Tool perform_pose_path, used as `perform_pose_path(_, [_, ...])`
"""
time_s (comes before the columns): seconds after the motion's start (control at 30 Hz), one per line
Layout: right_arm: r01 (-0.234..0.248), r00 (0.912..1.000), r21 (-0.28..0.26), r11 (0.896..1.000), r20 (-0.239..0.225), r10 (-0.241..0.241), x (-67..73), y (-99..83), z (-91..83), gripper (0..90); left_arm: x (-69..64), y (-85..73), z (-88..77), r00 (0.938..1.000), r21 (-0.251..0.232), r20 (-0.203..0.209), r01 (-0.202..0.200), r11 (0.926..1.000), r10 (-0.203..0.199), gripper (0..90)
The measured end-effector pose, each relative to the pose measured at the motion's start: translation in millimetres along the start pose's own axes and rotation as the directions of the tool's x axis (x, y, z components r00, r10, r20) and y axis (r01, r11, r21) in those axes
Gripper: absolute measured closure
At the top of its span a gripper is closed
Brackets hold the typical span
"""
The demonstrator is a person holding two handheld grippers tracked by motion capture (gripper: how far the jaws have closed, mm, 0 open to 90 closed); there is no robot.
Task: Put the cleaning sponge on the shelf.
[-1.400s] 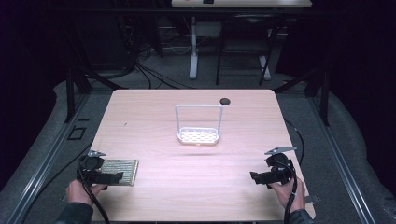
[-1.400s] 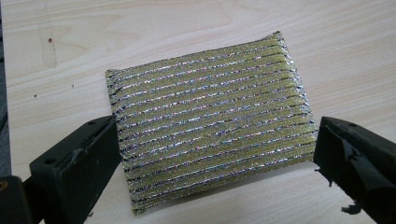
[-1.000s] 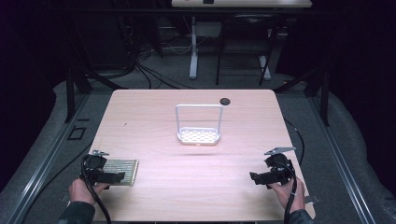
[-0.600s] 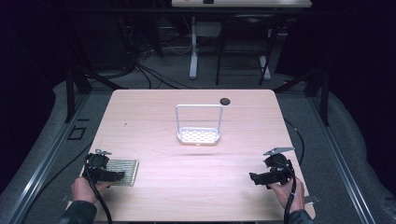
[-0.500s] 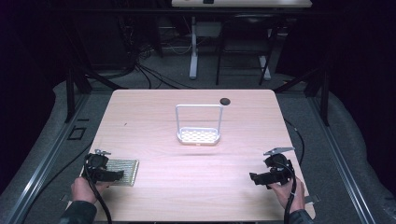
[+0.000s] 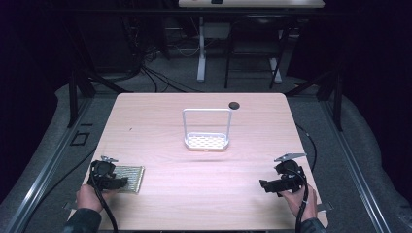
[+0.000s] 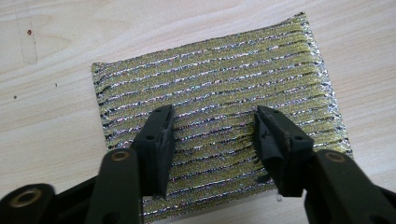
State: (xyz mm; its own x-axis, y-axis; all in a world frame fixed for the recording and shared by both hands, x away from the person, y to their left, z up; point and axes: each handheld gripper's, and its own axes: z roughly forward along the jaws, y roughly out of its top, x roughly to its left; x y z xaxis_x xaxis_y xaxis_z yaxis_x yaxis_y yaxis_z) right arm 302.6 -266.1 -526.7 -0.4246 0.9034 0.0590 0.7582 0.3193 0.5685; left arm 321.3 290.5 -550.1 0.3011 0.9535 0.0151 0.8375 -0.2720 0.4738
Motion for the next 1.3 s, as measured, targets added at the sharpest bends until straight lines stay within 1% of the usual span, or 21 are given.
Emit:
perform_pose_path(0.07, [0.001, 1.0, 0.003, 1.0, -0.003, -0.001, -0.4, 0.1, 0.0, 2.9, 0.1, 0.0, -0.1, 1.0, -0.002, 0.003, 0.002, 1.0, -0.002, 55.6])
perform_pose_path(0.1, [-0.006, 1.0, 0.0, 1.0, -0.002, 0.006, -0.5, -0.1, -0.6, 3.0, 1.7, -0.8, -0.2, 0.9999, -0.012, -0.002, 0.012, 0.9999, -0.012, 60.2])
perform_pose_path(0.13, [-0.01, 0.9999, -0.001, 1.0, -0.001, 0.01, -0.4, -0.1, -1.2, 3.0, 3.3, -1.5, -0.1, 0.9998, -0.019, 0.004, 0.021, 0.9996, -0.021, 62.5])
perform_pose_path(0.17, [-0.008, 1.0, -0.005, 1.0, -0.001, 0.008, -0.8, -0.2, -1.5, 3.0, 3.3, -1.5, -0.1, 0.9998, -0.019, 0.004, 0.021, 0.9996, -0.021, 64.8])
perform_pose_path(0.2, [-0.008, 1.0, -0.005, 1.0, -0.001, 0.008, -0.8, -0.2, -1.5, 3.0, 4.7, -2.1, 0.1, 0.9995, -0.026, 0.008, 0.029, 0.9993, -0.029, 64.8])
perform_pose_path(0.23, [-0.005, 1.0, -0.003, 1.0, 0.001, 0.005, -1.8, 0.0, -2.1, 3.1, 5.9, -2.7, 0.1, 0.9996, -0.03, 0.014, 0.024, 0.9993, -0.023, 67.4])
perform_pose_path(0.27, [-0.005, 1.0, -0.003, 1.0, 0.001, 0.005, -1.8, 0.0, -2.1, 3.1, 6.2, -3.2, 0.1, 0.9996, -0.034, 0.016, 0.022, 0.9992, -0.021, 67.4])
perform_pose_path(0.3, [-0.009, 1.0, -0.006, 1.0, 0.0, 0.009, -2.3, -0.1, -1.4, 3.3, 5.9, -3.7, 0.5, 0.9996, -0.042, 0.02, 0.019, 0.9989, -0.018, 70.7])
perform_pose_path(0.43, [-0.013, 0.9999, 0.003, 1.0, -0.004, 0.013, -2.2, -0.3, -1.1, 3.5, 6.4, -4.1, 1.1, 0.9994, -0.052, 0.03, 0.02, 0.9985, -0.018, 77.2])
perform_pose_path(0.63, [-0.013, 0.9999, 0.006, 1.0, -0.005, 0.013, -2.3, -0.1, -1.4, 4.0, 7.0, -4.2, 2.0, 0.9994, -0.063, 0.034, 0.012, 0.9979, -0.009, 88.2])
perform_pose_path(0.73, [-0.009, 0.9999, 0.005, 1.0, -0.005, 0.009, -2.5, -0.1, -1.0, 4.1, 6.3, -3.9, 2.0, 0.9996, -0.062, 0.029, 0.003, 0.9981, -0.001, 88.8])
perform_pose_path(0.83, [-0.009, 0.9999, 0.005, 1.0, -0.006, 0.009, -2.5, 0.1, -0.6, 4.6, 4.4, -2.9, 1.5, 0.9996, -0.065, 0.015, -0.022, 0.9976, 0.023, 89.2])
perform_pose_path(0.9, [-0.006, 0.9999, 0.008, 1.0, -0.008, 0.006, -2.5, 0.2, -0.4, 4.7, 4.2, -2.6, 1.1, 0.9995, -0.066, 0.016, -0.024, 0.9975, 0.026, 89.4])
perform_pose_path(1.0, [-0.002, 0.9999, 0.011, 1.0, -0.011, 0.002, -2.6, 0.6, -0.6, 4.9, 6.4, -1.8, -0.1, 0.9991, -0.075, 0.029, -0.028, 0.9968, 0.03, 89.5])
perform_pose_path(1.03, [-0.003, 0.9999, 0.01, 1.0, -0.01, 0.003, -2.4, 0.8, -0.7, 5.0, 6.8, -1.5, -1.0, 0.9988, -0.07, 0.032, -0.034, 0.997, 0.037, 89.4])
perform_pose_path(1.2, [-0.003, 0.9999, 0.004, 1.0, -0.011, 0.003, -3.1, 0.8, -1.0, 5.2, 6.2, -1.0, -3.1, 0.9983, -0.072, 0.031, -0.048, 0.9963, 0.05, 89.5])
perform_pose_path(1.23, [-0.004, 0.9999, 0.007, 1.0, -0.011, 0.004, -3.8, 0.6, -0.9, 5.4, 5.5, -0.6, -5.8, 0.9977, -0.074, 0.029, -0.06, 0.9955, 0.062, 89.5])
perform_pose_path(1.3, [-0.007, 0.9999, 0.008, 1.0, -0.012, 0.007, -4.4, 0.4, -0.6, 5.4, 4.8, -0.4, -7.8, 0.9972, -0.079, 0.029, -0.067, 0.9947, 0.069, 89.5])
